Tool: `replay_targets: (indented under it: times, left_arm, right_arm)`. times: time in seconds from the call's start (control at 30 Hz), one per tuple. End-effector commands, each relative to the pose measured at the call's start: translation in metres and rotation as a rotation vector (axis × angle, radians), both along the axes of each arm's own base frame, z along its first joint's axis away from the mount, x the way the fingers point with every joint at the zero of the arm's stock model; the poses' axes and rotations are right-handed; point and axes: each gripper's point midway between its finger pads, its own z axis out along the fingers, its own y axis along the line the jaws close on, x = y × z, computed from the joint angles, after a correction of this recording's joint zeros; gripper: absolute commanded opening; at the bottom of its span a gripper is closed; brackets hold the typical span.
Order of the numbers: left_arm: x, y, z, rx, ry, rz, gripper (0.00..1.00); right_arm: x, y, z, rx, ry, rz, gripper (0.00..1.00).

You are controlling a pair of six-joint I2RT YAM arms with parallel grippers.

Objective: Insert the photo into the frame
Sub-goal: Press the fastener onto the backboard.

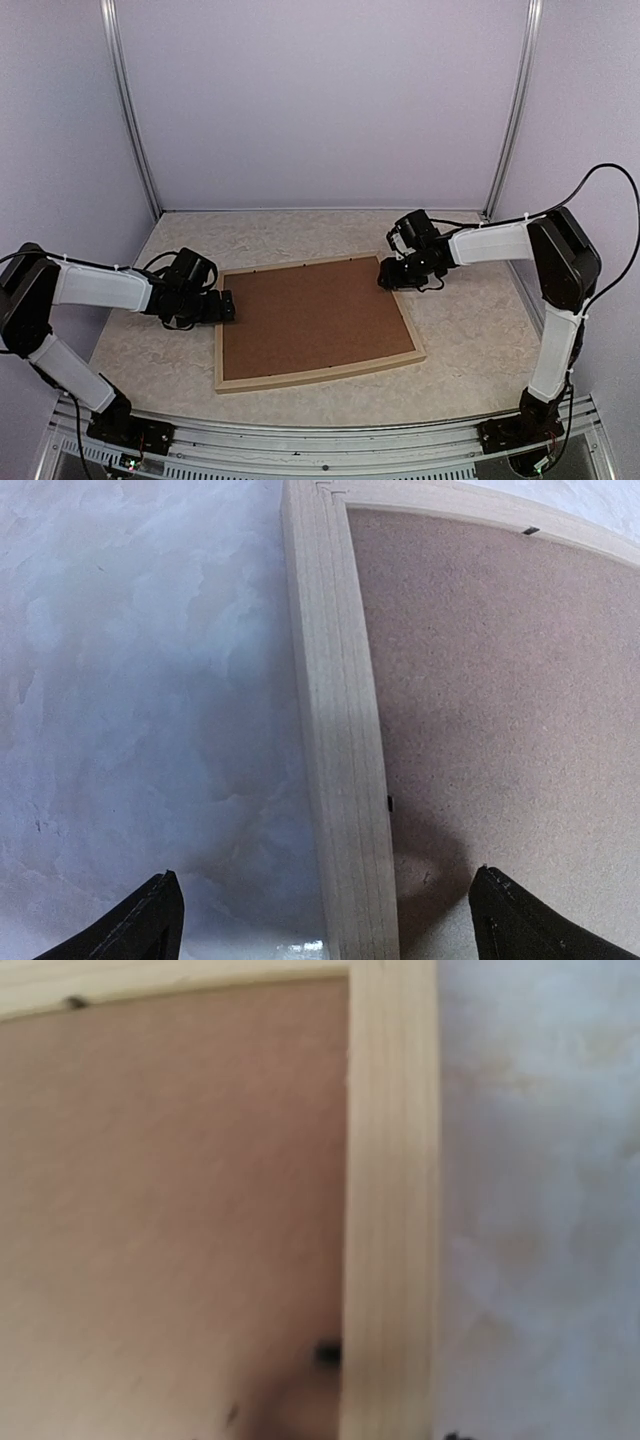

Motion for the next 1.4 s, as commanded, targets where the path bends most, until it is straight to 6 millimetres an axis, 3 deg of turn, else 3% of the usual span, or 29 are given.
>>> replay_targets:
  times: [0.0, 0.27, 0.7, 1.13, 1.37]
  left_arm:
    - [0.002, 0.006, 0.012, 0.021, -0.04, 0.003, 0.99]
    - [0.0, 0.005, 0.024, 0.001, -0.069, -0.011, 0.99]
    - [-0.007, 0.001, 0.027, -0.042, -0.071, -0.028, 0.99]
    - [-0.009, -0.001, 0.02, -0.035, -0.049, -0.031, 0.99]
    - [-0.01, 0.001, 0.019, -0.028, -0.048, -0.028, 0.99]
  right_arm:
    - [-0.008, -0.002, 0.044, 0.12, -0.019, 0.049, 0.52]
    - [-0.037, -0.035, 0.037, 0.038, 0.031, 0.027, 0.53]
    - [-0.092, -0.051, 0.009, -0.002, 0.129, 0.057, 0.51]
    - [-0.106, -0.043, -0.004, -0.026, 0.158, 0.076, 0.5]
    - [-0.11, -0.051, -0.01, -0.104, 0.186, 0.023, 0.49]
